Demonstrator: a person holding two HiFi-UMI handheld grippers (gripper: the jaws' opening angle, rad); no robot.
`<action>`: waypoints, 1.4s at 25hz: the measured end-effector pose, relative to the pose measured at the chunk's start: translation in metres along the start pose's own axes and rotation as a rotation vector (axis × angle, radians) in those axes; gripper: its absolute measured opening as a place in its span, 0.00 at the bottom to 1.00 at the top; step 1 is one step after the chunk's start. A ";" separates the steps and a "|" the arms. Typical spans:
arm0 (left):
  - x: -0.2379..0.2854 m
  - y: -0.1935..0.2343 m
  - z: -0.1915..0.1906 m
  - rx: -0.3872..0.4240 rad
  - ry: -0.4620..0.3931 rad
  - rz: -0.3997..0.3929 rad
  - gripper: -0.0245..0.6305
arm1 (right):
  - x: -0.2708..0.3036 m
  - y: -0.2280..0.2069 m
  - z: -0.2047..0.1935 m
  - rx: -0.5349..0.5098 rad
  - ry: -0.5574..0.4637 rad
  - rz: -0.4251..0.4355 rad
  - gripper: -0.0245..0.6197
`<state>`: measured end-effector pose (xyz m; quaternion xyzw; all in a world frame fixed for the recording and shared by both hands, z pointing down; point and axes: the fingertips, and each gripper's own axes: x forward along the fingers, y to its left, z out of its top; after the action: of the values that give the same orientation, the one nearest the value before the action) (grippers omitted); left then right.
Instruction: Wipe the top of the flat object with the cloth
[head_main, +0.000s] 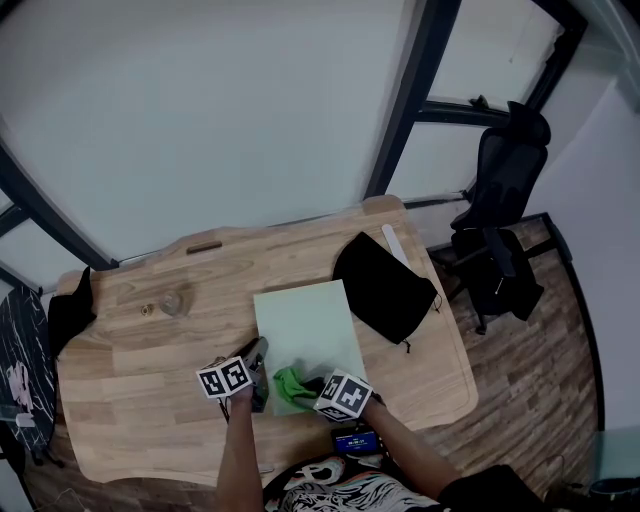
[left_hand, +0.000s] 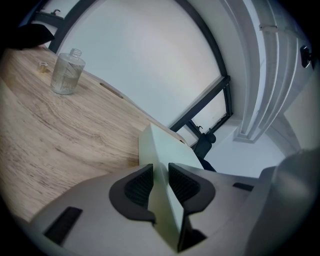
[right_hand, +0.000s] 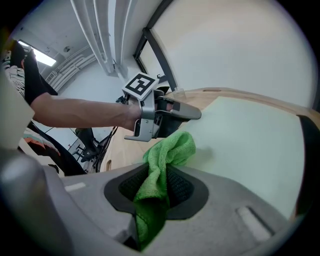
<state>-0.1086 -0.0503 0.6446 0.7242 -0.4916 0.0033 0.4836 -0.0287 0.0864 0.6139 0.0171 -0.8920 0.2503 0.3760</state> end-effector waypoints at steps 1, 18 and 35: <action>0.000 0.000 0.000 0.001 0.000 0.001 0.18 | -0.002 -0.002 -0.001 0.007 -0.004 -0.007 0.18; -0.001 0.001 0.004 0.018 -0.016 0.004 0.18 | -0.034 -0.034 -0.017 0.117 -0.044 -0.093 0.18; 0.000 0.001 0.001 -0.004 -0.009 -0.015 0.19 | -0.075 -0.066 -0.040 0.178 -0.072 -0.230 0.18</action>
<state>-0.1098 -0.0515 0.6448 0.7269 -0.4882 -0.0048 0.4829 0.0654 0.0351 0.6152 0.1617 -0.8713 0.2830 0.3669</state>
